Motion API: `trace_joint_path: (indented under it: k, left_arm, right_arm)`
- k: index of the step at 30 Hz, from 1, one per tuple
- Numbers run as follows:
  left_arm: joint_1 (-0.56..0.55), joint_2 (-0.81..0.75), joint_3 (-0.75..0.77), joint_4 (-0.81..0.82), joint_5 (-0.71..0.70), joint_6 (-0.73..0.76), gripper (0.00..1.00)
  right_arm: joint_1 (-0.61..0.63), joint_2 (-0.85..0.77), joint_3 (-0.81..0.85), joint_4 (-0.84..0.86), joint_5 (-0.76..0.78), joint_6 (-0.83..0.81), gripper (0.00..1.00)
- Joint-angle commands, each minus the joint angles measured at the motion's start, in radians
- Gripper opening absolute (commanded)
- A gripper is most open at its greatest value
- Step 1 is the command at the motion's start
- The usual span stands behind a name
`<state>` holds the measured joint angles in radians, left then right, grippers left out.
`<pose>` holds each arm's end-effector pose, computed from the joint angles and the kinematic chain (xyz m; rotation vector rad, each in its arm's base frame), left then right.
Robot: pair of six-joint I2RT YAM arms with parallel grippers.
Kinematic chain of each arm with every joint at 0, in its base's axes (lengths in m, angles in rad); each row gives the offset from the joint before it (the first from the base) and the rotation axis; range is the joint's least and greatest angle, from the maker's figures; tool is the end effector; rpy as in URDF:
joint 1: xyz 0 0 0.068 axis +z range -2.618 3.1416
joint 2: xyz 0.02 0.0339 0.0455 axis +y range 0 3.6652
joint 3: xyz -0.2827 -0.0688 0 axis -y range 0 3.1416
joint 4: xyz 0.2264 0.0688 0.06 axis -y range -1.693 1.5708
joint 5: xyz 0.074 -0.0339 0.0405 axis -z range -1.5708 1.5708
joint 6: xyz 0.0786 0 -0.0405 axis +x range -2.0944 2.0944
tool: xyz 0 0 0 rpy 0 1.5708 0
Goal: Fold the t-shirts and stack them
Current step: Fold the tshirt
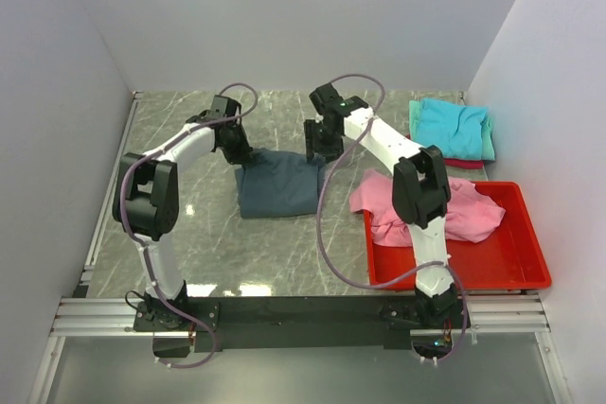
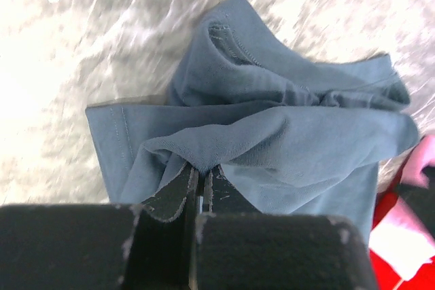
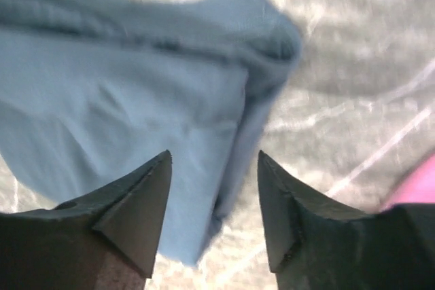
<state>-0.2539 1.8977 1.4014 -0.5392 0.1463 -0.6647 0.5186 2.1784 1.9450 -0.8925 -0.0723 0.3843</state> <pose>0.3996 -0.1155 0.1957 -0.4941 2.6358 -0.5021 0.4150 0.2434 0.2141 -0.2070 2.7421 0.3608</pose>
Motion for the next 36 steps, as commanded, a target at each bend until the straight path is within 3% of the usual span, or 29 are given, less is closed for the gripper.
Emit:
trace_joint_path:
  k: [1,10,18,36]
  left_arm:
    - [0.004,0.023,0.076,0.033,0.021,0.028,0.01]
    - [0.005,0.081,0.137,0.041,0.039,0.02,0.01]
    - [0.005,0.098,0.143,0.042,0.055,0.022,0.01]
    - [0.005,0.153,0.225,0.05,0.084,0.011,0.01]
  right_arm:
    - [0.001,-0.156,-0.076,0.05,-0.038,0.013,0.63]
    - [0.004,-0.33,-0.337,0.105,-0.178,0.03,0.62]
    - [0.027,-0.293,-0.409,0.155,-0.213,0.037,0.59]
    - [0.063,-0.21,-0.58,0.155,-0.037,0.025,0.59]
